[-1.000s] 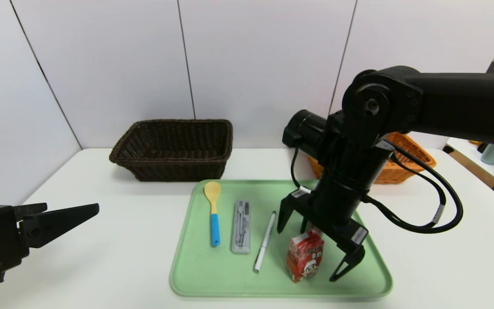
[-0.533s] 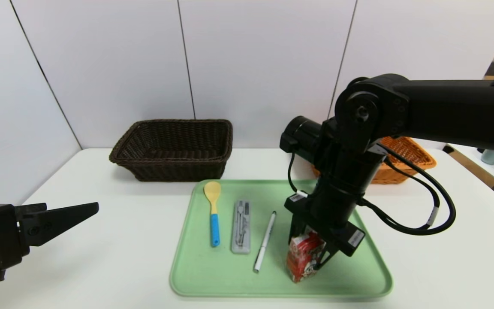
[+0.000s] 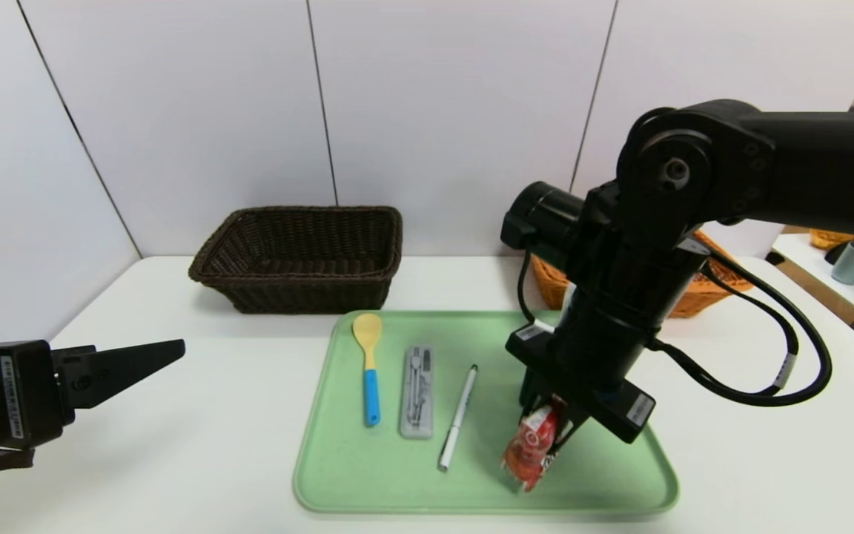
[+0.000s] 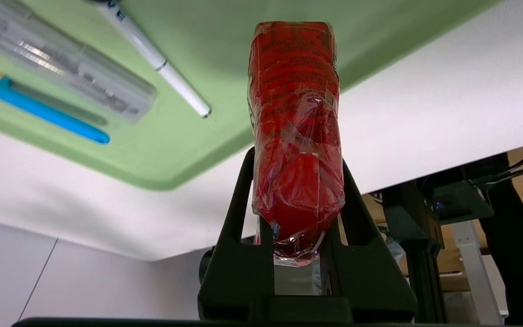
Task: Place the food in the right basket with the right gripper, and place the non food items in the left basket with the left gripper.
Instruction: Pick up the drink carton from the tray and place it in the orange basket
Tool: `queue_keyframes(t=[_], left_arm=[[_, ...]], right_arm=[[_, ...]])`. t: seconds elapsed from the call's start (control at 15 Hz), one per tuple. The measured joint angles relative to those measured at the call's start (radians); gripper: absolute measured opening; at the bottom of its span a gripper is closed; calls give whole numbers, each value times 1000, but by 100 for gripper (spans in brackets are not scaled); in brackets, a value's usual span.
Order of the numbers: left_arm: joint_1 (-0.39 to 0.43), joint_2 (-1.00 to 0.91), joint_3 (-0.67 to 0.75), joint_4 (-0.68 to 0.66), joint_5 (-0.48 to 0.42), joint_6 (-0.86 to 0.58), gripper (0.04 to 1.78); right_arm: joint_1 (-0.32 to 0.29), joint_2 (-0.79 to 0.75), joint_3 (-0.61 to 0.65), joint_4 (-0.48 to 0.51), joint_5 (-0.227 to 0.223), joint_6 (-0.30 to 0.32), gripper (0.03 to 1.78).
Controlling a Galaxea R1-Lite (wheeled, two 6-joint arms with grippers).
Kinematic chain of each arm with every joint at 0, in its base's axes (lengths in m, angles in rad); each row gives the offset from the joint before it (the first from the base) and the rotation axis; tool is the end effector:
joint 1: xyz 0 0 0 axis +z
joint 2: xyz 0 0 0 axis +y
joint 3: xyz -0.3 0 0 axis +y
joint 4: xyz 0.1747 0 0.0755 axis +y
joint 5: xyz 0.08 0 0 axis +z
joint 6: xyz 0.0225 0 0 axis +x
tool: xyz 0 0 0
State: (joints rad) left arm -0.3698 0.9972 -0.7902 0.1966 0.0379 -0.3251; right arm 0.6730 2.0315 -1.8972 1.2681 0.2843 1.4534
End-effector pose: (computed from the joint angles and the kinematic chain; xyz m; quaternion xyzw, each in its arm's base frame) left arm 0.1103 -0.0418 0.2497 -0.1163 0.2199 -0.1279 0.9601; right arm 0.2570 0.2129 0.2200 0.3575 0.7069 -0.1576 0.5896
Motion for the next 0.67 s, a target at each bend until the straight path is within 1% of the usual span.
queue_keyframes(t=[0.13, 0.2, 0.27, 0.33, 0.4, 0.47, 0.53, 0.6, 0.67], left_arm=[[0, 6, 6, -7, -1, 0, 169], [0, 7, 7, -8, -1, 0, 169], [0, 8, 8, -8, -1, 1, 169], [0, 8, 9, -7, -1, 2, 169], [0, 9, 10, -9, -2, 5, 169], [0, 9, 10, -9, -3, 5, 169], [-1, 10, 6, -10, -3, 5, 169], [-2, 12, 0, -10, -5, 5, 169], [-2, 19, -10, -10, -6, 4, 169]], right_arm=[[0, -47, 0, 8, 36, -1, 30], [1, -85, -7, 9, 62, -3, 30], [1, -112, -17, 7, 76, -6, 30], [2, -161, -31, -7, 92, -16, 30], [3, -202, -40, -37, 95, -30, 30], [3, -250, -46, -81, 91, -46, 30], [2, -298, -50, -133, 75, -77, 30], [-3, -340, -53, -195, 34, -131, 30], [-13, -369, -55, -249, -18, -180, 30]])
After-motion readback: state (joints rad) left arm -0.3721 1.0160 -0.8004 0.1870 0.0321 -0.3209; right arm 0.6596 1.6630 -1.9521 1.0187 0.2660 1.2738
